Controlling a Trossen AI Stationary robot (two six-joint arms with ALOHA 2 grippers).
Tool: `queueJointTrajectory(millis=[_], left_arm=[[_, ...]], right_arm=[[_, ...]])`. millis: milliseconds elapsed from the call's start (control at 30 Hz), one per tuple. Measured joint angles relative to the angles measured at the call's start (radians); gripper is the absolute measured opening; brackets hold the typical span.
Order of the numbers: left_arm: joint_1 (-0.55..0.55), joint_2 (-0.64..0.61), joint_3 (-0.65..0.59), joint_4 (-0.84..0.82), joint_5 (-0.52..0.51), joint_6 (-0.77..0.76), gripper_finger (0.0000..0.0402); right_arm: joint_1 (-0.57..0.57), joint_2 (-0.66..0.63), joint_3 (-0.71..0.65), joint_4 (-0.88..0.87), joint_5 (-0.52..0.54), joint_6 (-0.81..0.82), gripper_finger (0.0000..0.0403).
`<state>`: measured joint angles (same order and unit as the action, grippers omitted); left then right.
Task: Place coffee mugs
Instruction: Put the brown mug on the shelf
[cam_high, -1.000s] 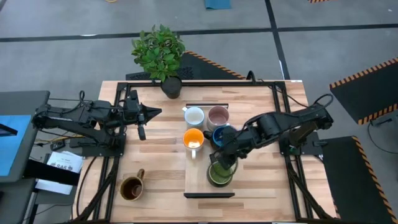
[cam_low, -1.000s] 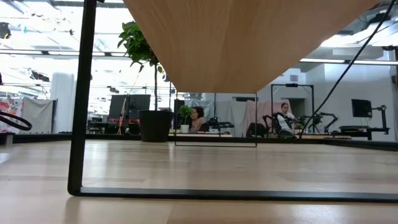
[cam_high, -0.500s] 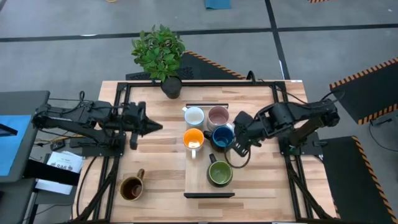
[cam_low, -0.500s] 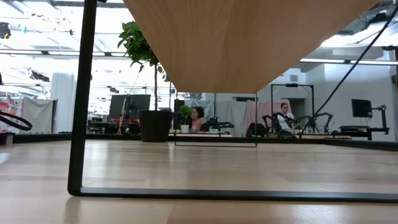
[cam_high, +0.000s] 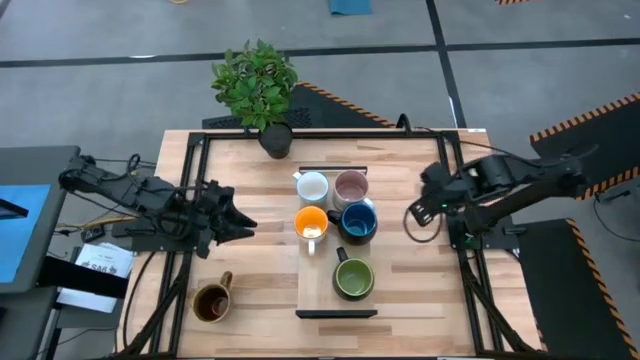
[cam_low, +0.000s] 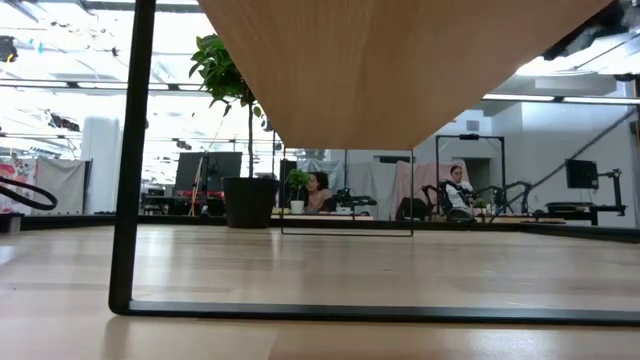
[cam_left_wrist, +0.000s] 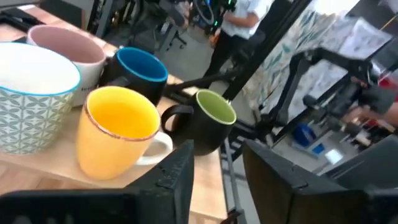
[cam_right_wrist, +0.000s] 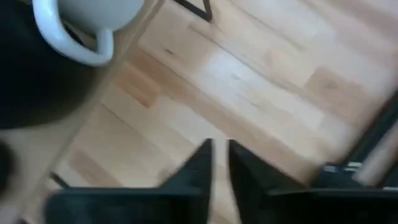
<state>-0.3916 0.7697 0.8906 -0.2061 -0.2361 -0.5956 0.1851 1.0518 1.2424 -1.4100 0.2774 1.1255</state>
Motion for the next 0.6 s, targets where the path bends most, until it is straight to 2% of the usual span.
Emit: queueJointTrajectory(millis=[67,100,167,267,400,533,600], left_arm=[[-0.016,0.037,0.039,-0.046,-0.003,0.014,0.0129],[-0.023,0.058,0.064,-0.085,0.003,0.024,0.0132],[-0.038,0.109,0.127,-0.202,0.051,0.036,0.0136],[-0.071,0.208,0.234,-0.47,0.163,0.02,0.0137],[-0.157,0.351,0.346,-0.791,0.295,0.004,0.0138],[-0.283,0.457,0.371,-1.027,0.362,-0.024,0.0138],[-0.337,0.493,0.371,-1.103,0.345,-0.08,0.0138]], right_arm=[[0.007,-0.071,-0.082,0.09,0.004,0.046,0.0025],[0.011,-0.106,-0.122,0.144,0.006,0.06,0.0018],[0.009,-0.159,-0.184,0.239,0.01,0.082,0.0022],[0.002,-0.196,-0.249,0.328,0.012,0.082,0.0025],[0.002,-0.193,-0.285,0.349,0.01,0.081,0.0018],[0.002,-0.179,-0.307,0.346,-0.015,0.079,0.0023],[0.003,-0.181,-0.317,0.355,-0.016,0.079,0.0025]])
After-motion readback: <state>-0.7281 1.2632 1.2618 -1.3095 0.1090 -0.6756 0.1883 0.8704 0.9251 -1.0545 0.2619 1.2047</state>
